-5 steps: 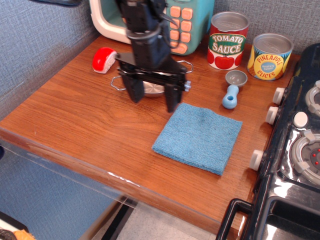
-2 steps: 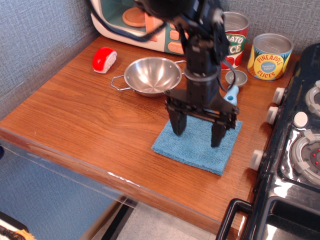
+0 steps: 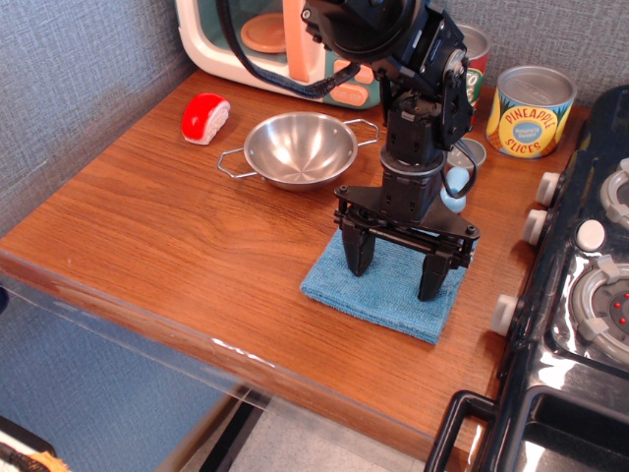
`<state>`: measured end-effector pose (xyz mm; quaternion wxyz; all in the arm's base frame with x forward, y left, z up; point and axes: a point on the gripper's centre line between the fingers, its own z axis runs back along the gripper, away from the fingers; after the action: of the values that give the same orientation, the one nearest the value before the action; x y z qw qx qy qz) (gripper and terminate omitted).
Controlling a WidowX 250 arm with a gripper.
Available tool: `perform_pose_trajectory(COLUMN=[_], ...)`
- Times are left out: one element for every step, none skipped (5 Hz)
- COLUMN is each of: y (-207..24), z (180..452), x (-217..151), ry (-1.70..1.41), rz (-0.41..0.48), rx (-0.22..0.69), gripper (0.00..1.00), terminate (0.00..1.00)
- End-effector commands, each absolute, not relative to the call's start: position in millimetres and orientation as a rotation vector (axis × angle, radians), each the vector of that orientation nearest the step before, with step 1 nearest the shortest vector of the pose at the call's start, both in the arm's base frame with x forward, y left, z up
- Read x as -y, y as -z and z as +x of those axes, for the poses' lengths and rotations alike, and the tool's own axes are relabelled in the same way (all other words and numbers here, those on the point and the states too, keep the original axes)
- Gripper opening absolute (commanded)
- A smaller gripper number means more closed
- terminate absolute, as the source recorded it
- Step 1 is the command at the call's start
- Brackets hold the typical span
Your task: Move the towel to bottom left corner
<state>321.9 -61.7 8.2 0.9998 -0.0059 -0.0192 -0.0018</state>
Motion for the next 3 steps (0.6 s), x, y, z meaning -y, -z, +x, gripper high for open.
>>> perform_pose_trajectory(y=[2, 1, 3], z=[319, 312, 306], x=[58, 53, 46], ry=[-0.001, -0.009, -0.016], rz=[-0.028, -0.034, -0.028], rx=[0.018, 0.022, 0.025], gripper=[1.0, 1.0, 1.0], terminate=[0.0, 0.0, 0.0])
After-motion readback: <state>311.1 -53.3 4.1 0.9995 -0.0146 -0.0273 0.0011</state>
